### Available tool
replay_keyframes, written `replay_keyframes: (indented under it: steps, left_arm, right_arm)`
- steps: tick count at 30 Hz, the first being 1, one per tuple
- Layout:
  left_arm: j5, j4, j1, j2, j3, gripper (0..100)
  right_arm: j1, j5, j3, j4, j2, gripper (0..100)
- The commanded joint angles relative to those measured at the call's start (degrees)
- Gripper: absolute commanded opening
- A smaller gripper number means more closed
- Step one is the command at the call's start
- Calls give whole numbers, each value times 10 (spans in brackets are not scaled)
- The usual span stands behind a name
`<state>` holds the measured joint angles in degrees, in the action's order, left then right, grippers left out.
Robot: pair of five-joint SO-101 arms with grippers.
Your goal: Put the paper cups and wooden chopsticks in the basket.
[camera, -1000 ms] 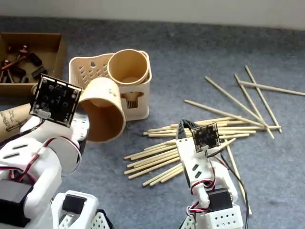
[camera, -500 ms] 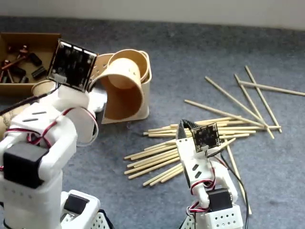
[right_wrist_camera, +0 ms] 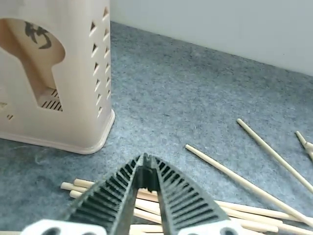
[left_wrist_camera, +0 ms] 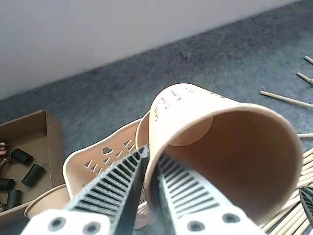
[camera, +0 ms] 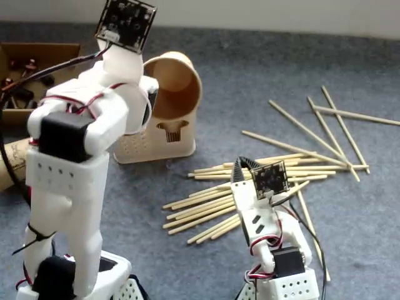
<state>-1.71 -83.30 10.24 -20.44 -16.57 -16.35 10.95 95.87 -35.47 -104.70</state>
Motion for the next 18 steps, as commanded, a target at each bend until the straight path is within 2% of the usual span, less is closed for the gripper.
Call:
replay_keyframes:
  steps: [1, 10, 14, 18]
  left_arm:
    - [5, 11, 9, 9, -28, 7]
    - [5, 10, -24, 14, -24, 11]
    - [3, -17, -28, 14, -24, 18]
    - [3, -41, -25, 14, -24, 123]
  right_arm:
    - [4, -3, 84, -2, -2, 10]
    - [4, -3, 84, -2, -2, 10]
    - [4, -3, 84, -2, -2, 10]
    - [4, -3, 84, -2, -2, 10]
